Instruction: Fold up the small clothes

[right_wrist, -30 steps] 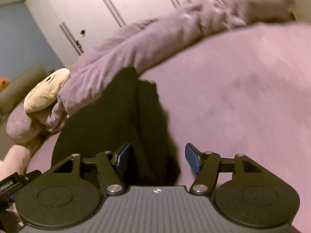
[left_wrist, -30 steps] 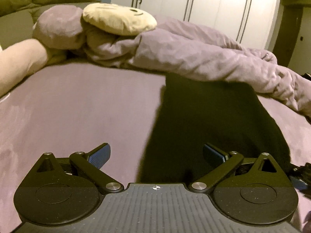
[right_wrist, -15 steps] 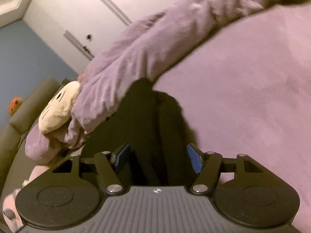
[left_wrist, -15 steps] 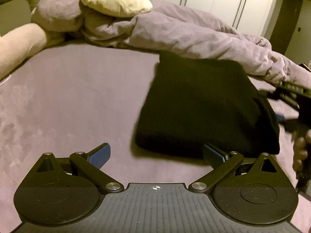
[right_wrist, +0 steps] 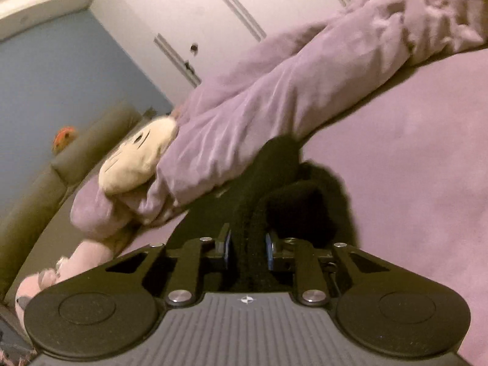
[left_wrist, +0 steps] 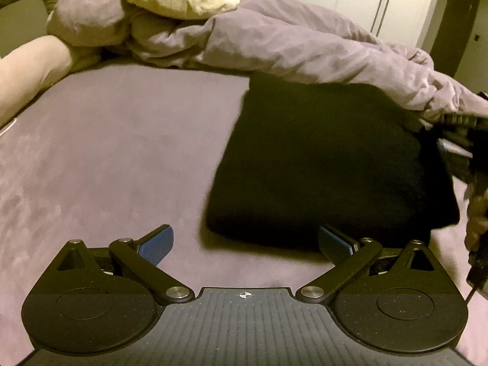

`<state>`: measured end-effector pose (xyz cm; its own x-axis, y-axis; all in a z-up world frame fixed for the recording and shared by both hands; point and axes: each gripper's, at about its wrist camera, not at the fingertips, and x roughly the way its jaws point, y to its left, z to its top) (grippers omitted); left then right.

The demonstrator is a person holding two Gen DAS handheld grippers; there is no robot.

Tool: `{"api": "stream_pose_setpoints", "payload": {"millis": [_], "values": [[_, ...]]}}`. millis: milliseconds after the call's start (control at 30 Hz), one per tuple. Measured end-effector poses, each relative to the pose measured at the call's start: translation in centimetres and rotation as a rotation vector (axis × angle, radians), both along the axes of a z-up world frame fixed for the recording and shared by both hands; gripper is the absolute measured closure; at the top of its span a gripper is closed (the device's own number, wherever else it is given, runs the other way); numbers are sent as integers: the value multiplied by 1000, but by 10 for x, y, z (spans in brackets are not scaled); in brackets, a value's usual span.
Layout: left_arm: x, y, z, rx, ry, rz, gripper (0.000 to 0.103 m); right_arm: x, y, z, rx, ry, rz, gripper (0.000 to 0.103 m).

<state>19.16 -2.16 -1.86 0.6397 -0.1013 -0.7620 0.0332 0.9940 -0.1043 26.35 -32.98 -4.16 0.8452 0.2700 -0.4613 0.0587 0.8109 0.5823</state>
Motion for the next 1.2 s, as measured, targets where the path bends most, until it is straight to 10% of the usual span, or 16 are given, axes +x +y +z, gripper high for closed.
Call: {"api": "stream_pose_setpoints", "payload": {"millis": [100, 233, 533, 667, 900, 1200], "values": [[2, -4, -7, 39, 43, 1, 0, 3, 5, -29, -187, 93, -26, 83], [-1, -3, -8, 47, 63, 0, 0, 0, -6, -31, -92, 123, -97, 52], [-6, -1, -7, 68, 70, -4, 0, -84, 44, 8, -339, -52, -106, 52], [-12, -1, -2, 84, 68, -20, 0, -78, 55, -15, -457, 54, -91, 55], [-33, 4, 13, 129, 48, -37, 0, -95, 60, 10, -449, 163, -137, 49], [-78, 17, 28, 171, 62, -37, 0, -204, 109, 7, -406, 335, 4, 17]]}}
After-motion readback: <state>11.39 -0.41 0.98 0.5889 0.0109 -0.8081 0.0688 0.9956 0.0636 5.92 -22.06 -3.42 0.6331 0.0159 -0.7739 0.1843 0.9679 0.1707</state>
